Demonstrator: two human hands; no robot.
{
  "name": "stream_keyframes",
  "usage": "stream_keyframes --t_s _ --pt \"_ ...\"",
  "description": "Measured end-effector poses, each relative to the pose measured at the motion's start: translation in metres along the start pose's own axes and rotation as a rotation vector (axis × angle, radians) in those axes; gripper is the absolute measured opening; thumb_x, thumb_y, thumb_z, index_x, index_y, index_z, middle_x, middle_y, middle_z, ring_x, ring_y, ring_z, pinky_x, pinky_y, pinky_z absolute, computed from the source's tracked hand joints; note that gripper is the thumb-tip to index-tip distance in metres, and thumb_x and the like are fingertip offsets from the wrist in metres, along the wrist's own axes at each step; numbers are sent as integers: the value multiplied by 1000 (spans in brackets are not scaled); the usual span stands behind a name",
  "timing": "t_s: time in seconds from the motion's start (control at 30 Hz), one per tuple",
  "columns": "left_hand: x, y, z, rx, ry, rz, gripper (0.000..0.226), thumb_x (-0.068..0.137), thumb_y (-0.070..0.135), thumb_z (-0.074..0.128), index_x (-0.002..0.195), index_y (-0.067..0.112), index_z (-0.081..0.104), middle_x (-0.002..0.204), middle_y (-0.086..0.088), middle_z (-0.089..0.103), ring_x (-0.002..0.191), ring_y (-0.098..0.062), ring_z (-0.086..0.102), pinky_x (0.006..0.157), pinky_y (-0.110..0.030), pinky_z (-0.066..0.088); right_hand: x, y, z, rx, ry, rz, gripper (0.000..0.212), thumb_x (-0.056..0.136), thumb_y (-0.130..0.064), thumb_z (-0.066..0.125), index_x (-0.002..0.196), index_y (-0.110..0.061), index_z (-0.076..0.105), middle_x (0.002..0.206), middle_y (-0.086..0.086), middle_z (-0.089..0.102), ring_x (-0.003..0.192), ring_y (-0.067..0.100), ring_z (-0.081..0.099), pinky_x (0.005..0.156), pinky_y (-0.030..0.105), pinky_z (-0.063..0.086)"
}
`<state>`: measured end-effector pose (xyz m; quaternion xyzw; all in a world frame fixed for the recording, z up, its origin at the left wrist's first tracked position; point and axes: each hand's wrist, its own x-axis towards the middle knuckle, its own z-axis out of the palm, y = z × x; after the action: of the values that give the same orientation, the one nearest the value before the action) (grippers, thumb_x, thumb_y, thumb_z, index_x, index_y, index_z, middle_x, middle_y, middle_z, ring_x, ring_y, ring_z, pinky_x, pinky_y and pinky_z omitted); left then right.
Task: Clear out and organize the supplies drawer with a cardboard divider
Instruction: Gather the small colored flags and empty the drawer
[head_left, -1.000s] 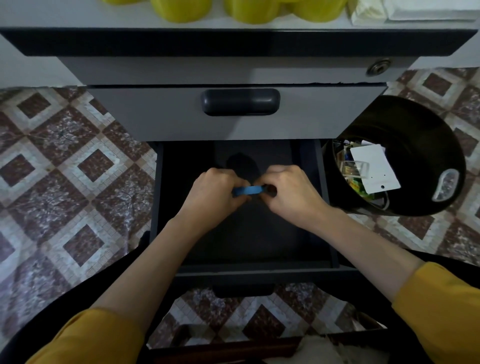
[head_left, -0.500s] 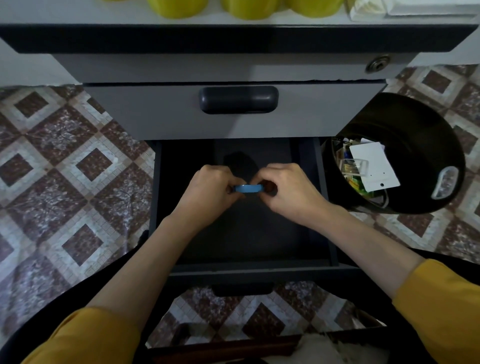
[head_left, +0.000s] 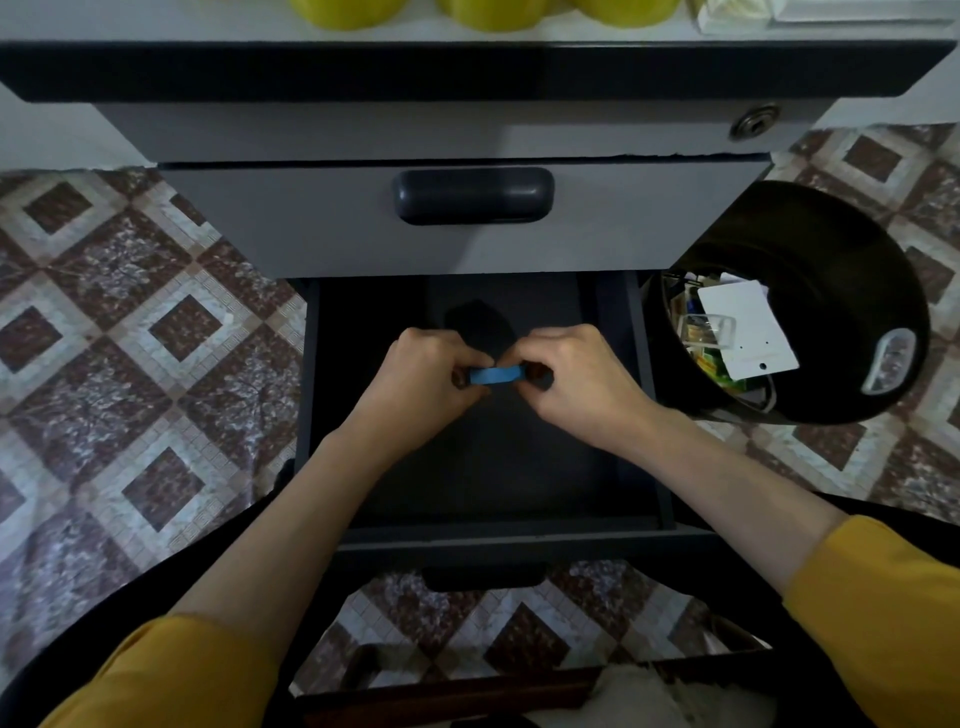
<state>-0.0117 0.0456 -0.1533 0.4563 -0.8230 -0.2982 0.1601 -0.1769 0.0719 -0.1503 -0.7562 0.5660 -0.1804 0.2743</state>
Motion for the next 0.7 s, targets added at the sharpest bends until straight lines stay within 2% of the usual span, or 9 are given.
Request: stream_keyframes --t_s 0.1,0.23,0.33,0.43,0.57,0.7 --pt "0 1 0 -13 -5 3 28 66 -2 79 94 2 73 82 -12 69 71 -11 57 71 -30 53 0 1 1 9 4 20 18 81 1 65 97 -3 71 93 8 68 81 16 64 73 29 54" --pt "2 0 1 -59 27 -47 39 66 -1 80 103 2 70 92 -11 68 77 -9 57 76 -17 45 0 2 1 27 21 39 19 80 2 66 97 -4 69 93 9 68 81 18 65 73 33 55" --pt "3 -2 1 -79 53 -66 41 66 -5 78 105 0 69 95 -13 69 77 -9 59 75 -8 44 0 3 2 41 28 49 25 79 3 66 104 -4 68 99 8 68 84 16 65 75 26 54" --pt "3 -4 2 -104 70 -73 40 65 -8 77 103 0 70 93 -13 69 74 -8 58 74 0 43 0 3 1 51 27 60 24 80 3 66 103 -5 67 97 7 67 79 11 61 72 22 52" --pt "3 -4 2 -108 65 -47 37 64 -6 79 100 1 71 91 -12 68 73 -7 57 77 -1 43 0 3 0 48 34 55 18 79 3 67 97 -3 69 92 8 67 76 13 60 71 26 53" --pt "2 -3 2 -95 19 -13 35 65 0 80 98 0 72 93 -11 67 74 -7 56 70 -5 47 1 4 1 27 34 40 18 78 5 67 95 -1 71 90 9 67 77 18 63 70 30 55"
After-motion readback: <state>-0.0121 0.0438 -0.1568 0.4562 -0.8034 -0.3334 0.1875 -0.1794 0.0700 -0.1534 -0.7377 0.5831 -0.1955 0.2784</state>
